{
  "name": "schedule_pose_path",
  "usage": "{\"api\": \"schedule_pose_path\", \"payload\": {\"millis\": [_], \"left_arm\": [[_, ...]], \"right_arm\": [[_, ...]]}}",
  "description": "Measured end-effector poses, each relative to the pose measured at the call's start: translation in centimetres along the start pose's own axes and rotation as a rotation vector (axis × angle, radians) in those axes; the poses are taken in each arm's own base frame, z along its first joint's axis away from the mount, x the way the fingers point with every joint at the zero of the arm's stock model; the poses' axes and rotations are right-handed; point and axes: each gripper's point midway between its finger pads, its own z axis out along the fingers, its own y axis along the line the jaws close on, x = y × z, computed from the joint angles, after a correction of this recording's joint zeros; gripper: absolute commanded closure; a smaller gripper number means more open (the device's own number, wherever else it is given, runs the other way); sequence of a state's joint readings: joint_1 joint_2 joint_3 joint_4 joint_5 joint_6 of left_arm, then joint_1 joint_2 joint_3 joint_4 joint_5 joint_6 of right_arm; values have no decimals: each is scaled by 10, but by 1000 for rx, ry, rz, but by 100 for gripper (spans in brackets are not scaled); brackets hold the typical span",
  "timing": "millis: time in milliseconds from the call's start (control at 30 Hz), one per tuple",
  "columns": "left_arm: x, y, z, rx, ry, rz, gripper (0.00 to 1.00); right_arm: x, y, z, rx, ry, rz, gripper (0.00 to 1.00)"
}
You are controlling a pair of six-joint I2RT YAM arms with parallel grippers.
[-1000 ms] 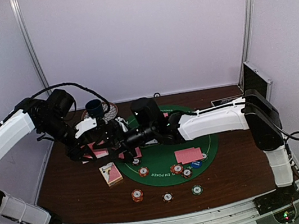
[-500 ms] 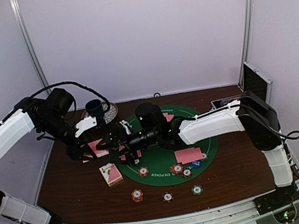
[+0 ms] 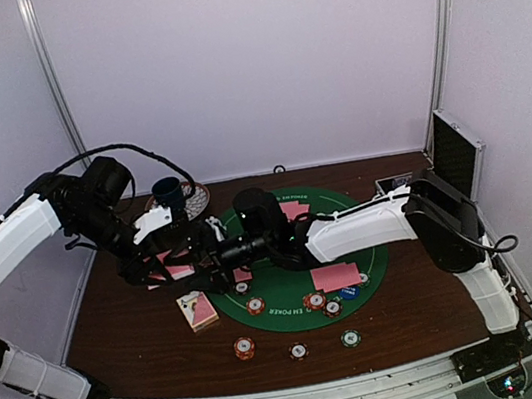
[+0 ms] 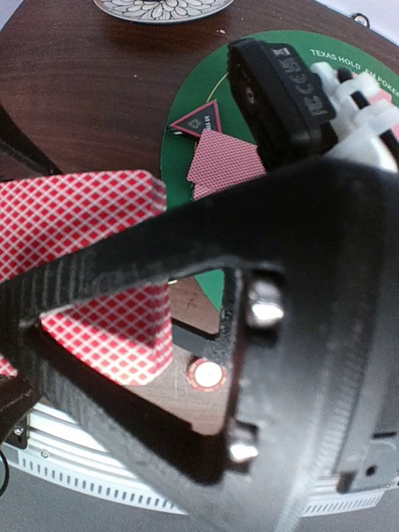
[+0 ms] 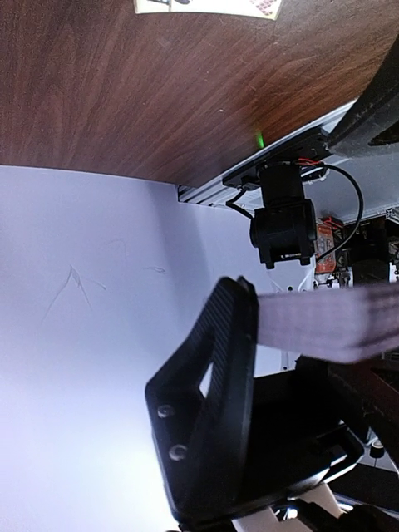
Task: Distribute texas hold em gaming equipment
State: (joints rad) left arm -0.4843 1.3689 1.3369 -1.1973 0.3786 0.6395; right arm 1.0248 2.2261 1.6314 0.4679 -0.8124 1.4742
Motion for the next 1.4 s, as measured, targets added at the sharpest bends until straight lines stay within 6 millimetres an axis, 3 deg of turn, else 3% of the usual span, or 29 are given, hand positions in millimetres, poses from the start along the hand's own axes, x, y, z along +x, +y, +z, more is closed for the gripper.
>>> {"api": "schedule_pose_path", "payload": {"millis": [233,400,567,967,1167,1400], "left_arm": [[-1,0,-1,0,-3,1,100],[-2,1,-2,-3,-7,3,100],[-3,1,-3,-5,-10,4,100],[-3,1,-3,-5,-9,4,100],[-3,1,-3,-5,-8,4,100],[-3,1,-3,-3,-9,4,100]], "right_arm": [[-7,-4,10,3,2,11,17],[-8,1,11,-3,4,5,19],[-7,-7,9,23,11,13,21],[-15,-15,-24,66,-9,-10,25],[-16,-14,-29,80,-10,-9,24],[-16,8,-22,69,-1,-35,23]]}}
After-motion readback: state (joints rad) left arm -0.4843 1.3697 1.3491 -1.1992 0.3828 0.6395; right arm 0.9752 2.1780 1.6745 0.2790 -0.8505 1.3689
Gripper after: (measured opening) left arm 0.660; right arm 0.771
